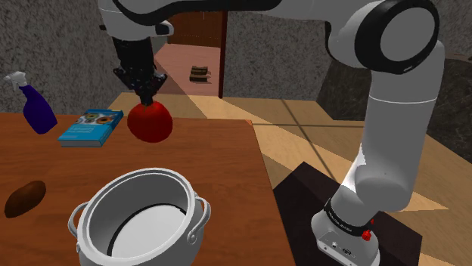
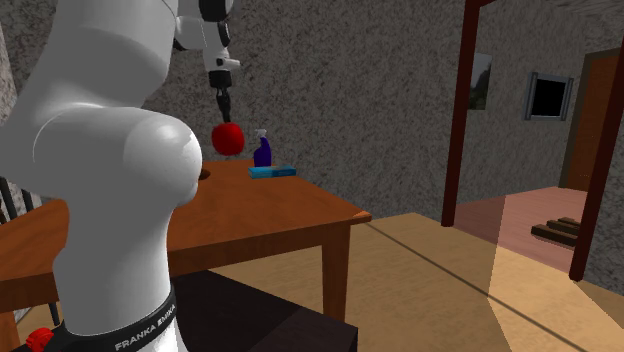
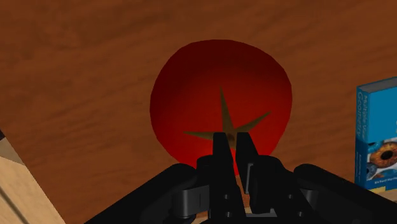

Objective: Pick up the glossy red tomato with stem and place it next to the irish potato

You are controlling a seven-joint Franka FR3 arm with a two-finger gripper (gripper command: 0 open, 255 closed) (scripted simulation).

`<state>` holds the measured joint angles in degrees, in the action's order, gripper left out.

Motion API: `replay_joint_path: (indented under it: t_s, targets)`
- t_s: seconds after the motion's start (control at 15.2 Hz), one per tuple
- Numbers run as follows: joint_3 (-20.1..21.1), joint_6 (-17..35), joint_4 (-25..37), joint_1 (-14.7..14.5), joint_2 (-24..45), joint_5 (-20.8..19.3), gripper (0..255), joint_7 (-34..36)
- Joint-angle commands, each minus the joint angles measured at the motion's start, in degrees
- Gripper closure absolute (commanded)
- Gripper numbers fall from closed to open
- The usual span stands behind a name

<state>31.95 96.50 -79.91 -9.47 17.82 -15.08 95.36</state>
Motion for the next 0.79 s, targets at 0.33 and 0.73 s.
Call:
replay_joint_path:
  t_s: [0.33, 0.73]
  targets:
    - [0.5, -5.6, 15.3, -11.2, 12.0, -6.2, 255, 8.3]
    - [-0.9, -10.7, 30.2, -20.4, 22.0, -10.2, 255, 11.2]
